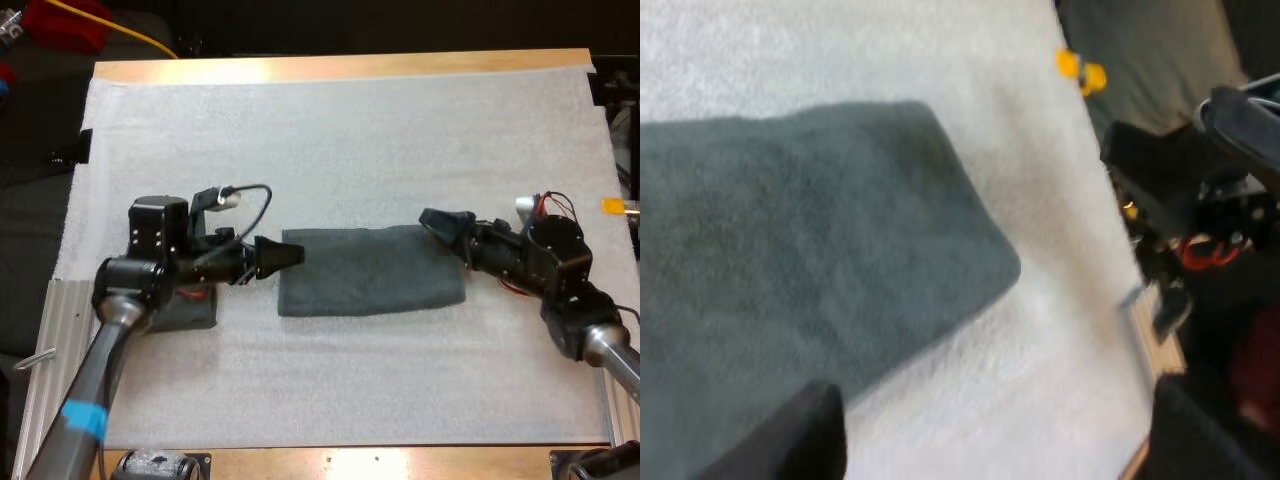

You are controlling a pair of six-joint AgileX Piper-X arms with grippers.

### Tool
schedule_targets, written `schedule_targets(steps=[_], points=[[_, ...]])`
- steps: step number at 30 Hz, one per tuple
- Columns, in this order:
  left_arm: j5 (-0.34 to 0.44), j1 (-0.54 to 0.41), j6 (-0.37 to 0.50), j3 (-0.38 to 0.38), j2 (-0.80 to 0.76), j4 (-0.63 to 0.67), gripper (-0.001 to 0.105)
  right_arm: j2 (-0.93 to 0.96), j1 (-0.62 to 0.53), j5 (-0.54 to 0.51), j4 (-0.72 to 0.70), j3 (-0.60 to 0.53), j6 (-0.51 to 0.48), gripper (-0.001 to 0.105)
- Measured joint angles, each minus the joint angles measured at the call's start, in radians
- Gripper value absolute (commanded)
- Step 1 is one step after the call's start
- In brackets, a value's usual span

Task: Pick towel from pile, fold and stack

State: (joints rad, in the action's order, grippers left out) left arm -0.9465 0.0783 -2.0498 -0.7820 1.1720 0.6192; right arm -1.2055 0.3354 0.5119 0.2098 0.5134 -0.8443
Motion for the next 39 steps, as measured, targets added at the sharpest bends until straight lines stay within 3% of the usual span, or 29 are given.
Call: schedule_targets(steps=[9, 16, 22, 30, 39], points=[[0.085, 0.0, 0.12, 0.0, -0.238, 0.253, 0.062, 0.235, 0.0, -0.053, -0.386, 0.0, -0.173, 0.059], [0.114, 0.0, 0.137, 0.0, -0.412, 0.368, 0.062, 0.421, 0.0, -0.131, -0.614, -0.001, -0.236, 0.059], [0.196, 0.0, 0.139, 0.0, -0.508, 0.475, 0.062, 0.532, 0.0, -0.189, -0.793, 0.022, -0.285, 0.059], [0.205, 0.0, 0.139, 0.0, -0.547, 0.502, 0.062, 0.539, 0.0, -0.267, -0.897, 0.067, -0.35, 0.059], [0.208, 0.0, 0.139, 0.0, -0.547, 0.502, 0.062, 0.321, -0.061, -0.321, -0.901, 0.149, -0.491, 0.059]])
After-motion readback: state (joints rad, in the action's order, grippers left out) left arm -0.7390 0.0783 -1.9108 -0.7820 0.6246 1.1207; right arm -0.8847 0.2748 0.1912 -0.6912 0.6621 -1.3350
